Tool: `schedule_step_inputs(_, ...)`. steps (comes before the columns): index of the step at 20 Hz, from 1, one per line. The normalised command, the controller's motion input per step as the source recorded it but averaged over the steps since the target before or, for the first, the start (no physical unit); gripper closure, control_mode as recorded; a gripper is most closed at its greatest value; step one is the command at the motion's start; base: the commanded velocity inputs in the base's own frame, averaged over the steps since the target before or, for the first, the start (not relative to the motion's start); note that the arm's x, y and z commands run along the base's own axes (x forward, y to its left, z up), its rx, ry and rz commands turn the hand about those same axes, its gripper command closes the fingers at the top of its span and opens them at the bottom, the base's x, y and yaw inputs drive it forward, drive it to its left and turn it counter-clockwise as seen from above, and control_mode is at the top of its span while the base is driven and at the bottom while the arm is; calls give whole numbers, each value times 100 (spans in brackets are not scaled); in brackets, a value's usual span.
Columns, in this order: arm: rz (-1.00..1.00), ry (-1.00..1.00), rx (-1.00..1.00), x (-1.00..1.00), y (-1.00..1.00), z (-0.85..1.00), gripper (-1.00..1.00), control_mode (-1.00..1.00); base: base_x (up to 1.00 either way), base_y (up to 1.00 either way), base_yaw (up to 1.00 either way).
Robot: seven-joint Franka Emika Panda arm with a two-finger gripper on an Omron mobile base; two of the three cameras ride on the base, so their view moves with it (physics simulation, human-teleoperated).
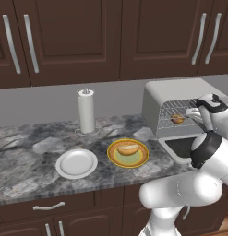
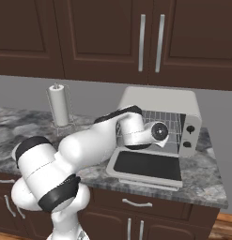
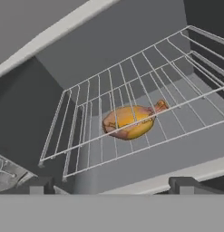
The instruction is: Open the toaster oven door. Place the hotdog bun on the top rack in the toaster oven and place the chicken drumstick on the bottom rack.
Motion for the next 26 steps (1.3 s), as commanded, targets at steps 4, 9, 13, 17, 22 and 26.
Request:
schedule_step_inputs(4, 0, 0, 20, 6, 0, 2, -100, -100, 0, 0, 0)
schedule_step_inputs(9, 0, 0, 7, 12, 0, -1, -100, -100, 0, 0, 0)
schedule_step_inputs(13, 0, 0, 0, 18, 0, -12, -100, -100, 0, 0, 0)
schedule_step_inputs(17, 0, 0, 0, 16, 0, -19, -100, -100, 0, 0, 0)
schedule_step_inputs(22, 0, -3, 0, 13, 0, -14, -100, -100, 0, 0, 0)
schedule_step_inputs(26, 0, -1, 0, 8, -1, -12, -100, -100, 0, 0, 0)
